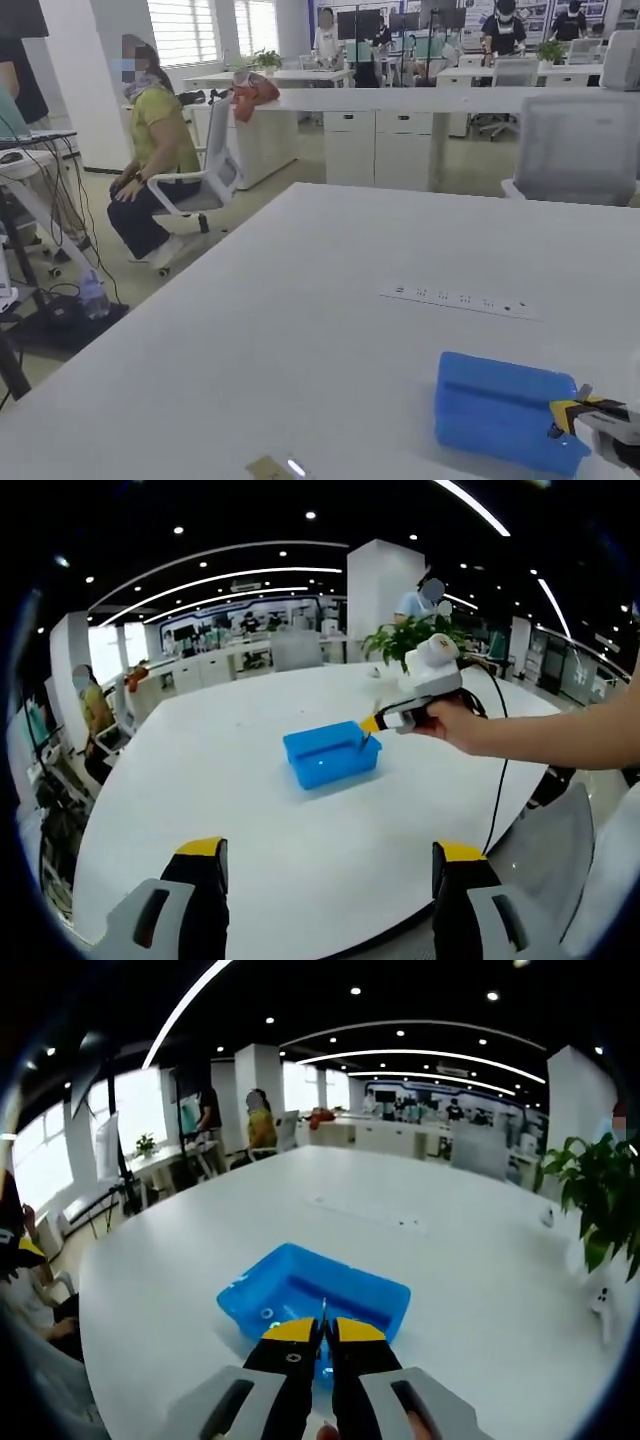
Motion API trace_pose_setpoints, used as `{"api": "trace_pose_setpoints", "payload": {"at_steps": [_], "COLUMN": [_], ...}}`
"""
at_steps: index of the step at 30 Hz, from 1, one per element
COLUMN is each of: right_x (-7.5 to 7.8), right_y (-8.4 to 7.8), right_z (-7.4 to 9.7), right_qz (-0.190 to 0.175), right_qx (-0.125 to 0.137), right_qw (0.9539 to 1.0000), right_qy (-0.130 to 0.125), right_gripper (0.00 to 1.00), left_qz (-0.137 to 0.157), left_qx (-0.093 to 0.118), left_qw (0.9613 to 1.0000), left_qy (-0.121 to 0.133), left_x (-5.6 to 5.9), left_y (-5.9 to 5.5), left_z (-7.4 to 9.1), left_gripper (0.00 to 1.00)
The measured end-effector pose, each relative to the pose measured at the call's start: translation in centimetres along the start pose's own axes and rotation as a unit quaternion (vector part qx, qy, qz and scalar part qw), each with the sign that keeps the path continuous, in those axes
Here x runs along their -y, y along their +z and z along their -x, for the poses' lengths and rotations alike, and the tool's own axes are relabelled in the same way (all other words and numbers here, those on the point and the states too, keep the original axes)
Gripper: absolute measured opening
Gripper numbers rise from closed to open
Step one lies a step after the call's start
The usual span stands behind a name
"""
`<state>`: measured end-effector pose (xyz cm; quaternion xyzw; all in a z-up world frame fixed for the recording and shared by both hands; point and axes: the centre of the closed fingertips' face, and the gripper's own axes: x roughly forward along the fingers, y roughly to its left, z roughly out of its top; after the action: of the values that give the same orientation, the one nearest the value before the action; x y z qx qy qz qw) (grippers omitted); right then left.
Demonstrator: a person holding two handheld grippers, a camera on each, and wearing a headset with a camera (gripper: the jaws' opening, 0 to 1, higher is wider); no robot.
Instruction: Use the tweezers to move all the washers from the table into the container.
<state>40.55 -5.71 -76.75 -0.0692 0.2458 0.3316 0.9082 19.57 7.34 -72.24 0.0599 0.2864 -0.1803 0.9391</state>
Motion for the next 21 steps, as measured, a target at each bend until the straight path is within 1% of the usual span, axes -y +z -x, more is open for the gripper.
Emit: {"api": "trace_pose_setpoints", "payload": {"at_steps": [1,3,4,5,6,7,8,9,10,11,12,13,14,15,16,18,19,20,21], "right_x": [-0.2,-1.4,-2.1,-2.6,-3.2,-3.8,-4.2,-4.5,-5.0,-5.8,-6.3,-7.2,-7.6,-8.2,-8.5,-9.2,-10.0,-10.6,-11.1], "right_y": [0.1,0.8,1.1,1.1,1.2,1.2,1.2,1.1,1.1,1.0,1.0,0.8,0.5,0.1,0.0,-0.3,-0.7,-1.1,-1.4], "right_z": [0.1,1.2,1.6,2.0,2.3,2.7,3.1,3.5,3.8,4.6,5.1,5.6,6.0,6.5,6.9,7.5,8.2,8.7,9.0], "right_qz": [0.001,0.001,0.006,0.009,0.016,0.026,0.032,0.041,0.048,0.051,0.054,0.065,0.074,0.075,0.074,0.078,0.083,0.088,0.095], "right_qx": [0.002,0.013,0.017,0.018,0.019,0.021,0.021,0.021,0.021,0.022,0.022,0.019,0.014,0.009,0.010,0.010,0.003,-0.001,-0.007], "right_qw": [1.0000,0.9997,0.9992,0.9990,0.9984,0.9977,0.9974,0.9968,0.9958,0.9948,0.9940,0.9915,0.9900,0.9893,0.9888,0.9869,0.9847,0.9822,0.9796], "right_qy": [0.004,0.021,0.034,0.041,0.050,0.059,0.061,0.065,0.075,0.085,0.092,0.111,0.119,0.125,0.129,0.140,0.153,0.166,0.177], "right_gripper": [0.02,0.02,0.02,0.02,0.02,0.02,0.02,0.02,0.02,0.02,0.02,0.02,0.02,0.02,0.02,0.02,0.02,0.02,0.02], "left_qz": [-0.002,-0.010,-0.016,-0.022,-0.030,-0.044,-0.048,-0.060,-0.076,-0.088,-0.094,-0.096,-0.098,-0.092,-0.090,-0.097,-0.112,-0.125,-0.138], "left_qx": [0.002,0.017,0.028,0.033,0.035,0.027,0.024,0.021,0.022,0.024,0.028,0.034,0.036,0.040,0.043,0.042,0.044,0.042,0.046], "left_qw": [1.0000,0.9997,0.9989,0.9980,0.9971,0.9958,0.9953,0.9938,0.9913,0.9887,0.9872,0.9856,0.9835,0.9811,0.9800,0.9772,0.9737,0.9701,0.9662], "left_qy": [-0.003,-0.014,-0.034,-0.050,-0.061,-0.075,-0.081,-0.091,-0.105,-0.118,-0.126,-0.135,-0.148,-0.165,-0.172,-0.184,-0.193,-0.204,-0.213], "left_x": [0.0,0.3,0.8,1.2,1.4,1.8,1.9,2.2,2.7,3.1,3.3,3.6,4.1,4.6,4.9,5.3,5.7,6.1,6.5], "left_y": [0.3,1.5,2.3,2.7,3.1,3.4,3.5,3.8,4.3,4.9,5.4,6.0,6.4,7.0,7.3,7.7,8.1,8.3,8.5], "left_z": [0.0,0.0,-0.1,-0.2,-0.3,-0.4,-0.5,-0.6,-0.9,-1.0,-1.1,-1.3,-1.4,-1.5,-1.6,-1.8,-2.0,-2.1,-2.1], "left_gripper": [0.80,0.74,0.69,0.63,0.59,0.56,0.55,0.53,0.50,0.42,0.37,0.31,0.26,0.23,0.21,0.18,0.17,0.16,0.15]}}
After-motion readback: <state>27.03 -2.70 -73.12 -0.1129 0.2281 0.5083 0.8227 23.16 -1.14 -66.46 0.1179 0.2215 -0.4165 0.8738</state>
